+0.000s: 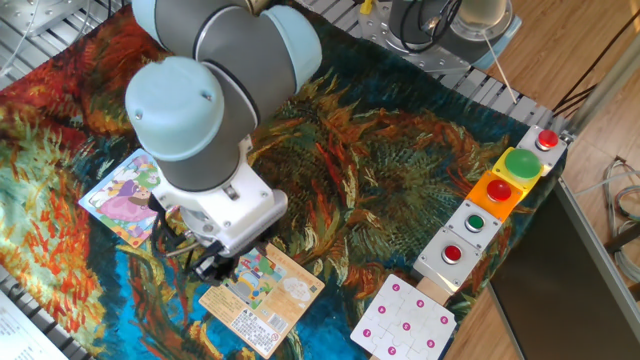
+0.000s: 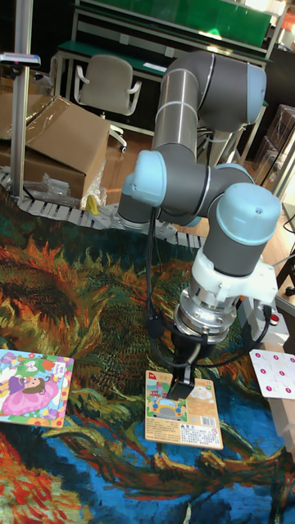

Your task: Assemble one piece of a puzzle

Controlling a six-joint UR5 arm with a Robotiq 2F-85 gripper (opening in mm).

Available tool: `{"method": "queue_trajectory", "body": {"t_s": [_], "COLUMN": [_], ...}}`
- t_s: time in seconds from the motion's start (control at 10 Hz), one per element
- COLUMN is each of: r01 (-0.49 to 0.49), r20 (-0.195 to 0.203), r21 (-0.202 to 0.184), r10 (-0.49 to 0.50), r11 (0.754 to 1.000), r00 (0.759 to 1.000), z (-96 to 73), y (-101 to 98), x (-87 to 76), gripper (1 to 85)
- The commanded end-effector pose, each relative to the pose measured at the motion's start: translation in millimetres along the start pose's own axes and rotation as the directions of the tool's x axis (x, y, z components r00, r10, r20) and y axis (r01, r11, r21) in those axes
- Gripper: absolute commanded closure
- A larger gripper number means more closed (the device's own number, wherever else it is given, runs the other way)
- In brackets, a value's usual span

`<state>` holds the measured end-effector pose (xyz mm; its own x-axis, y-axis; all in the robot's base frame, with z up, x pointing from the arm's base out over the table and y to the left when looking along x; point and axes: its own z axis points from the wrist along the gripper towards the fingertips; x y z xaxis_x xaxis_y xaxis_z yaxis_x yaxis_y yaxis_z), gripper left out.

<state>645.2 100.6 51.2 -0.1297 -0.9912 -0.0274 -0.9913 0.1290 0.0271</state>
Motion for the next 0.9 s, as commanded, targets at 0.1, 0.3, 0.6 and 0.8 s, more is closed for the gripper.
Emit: {"method": "queue_trajectory", "body": {"t_s": [0.1, 0.3, 0.6, 0.8], "r01": [0.022, 0.023, 0.027, 0.031], "r20": [0.012, 0.021, 0.027, 0.037], "r21": [-0.005, -0.009, 0.001, -0.004], "r10": [-0.022, -0.022, -0.027, -0.030], "r11": [1.000, 1.000, 1.000, 1.000], "r00": [1.000, 1.000, 0.999, 0.999], "z": [17.8, 26.4, 25.1, 25.1], "y": [1.8, 14.9, 15.4, 17.0], "x": [-4.7, -5.8, -4.7, -7.3], "gripper": [30.3, 30.3, 30.7, 30.7]}}
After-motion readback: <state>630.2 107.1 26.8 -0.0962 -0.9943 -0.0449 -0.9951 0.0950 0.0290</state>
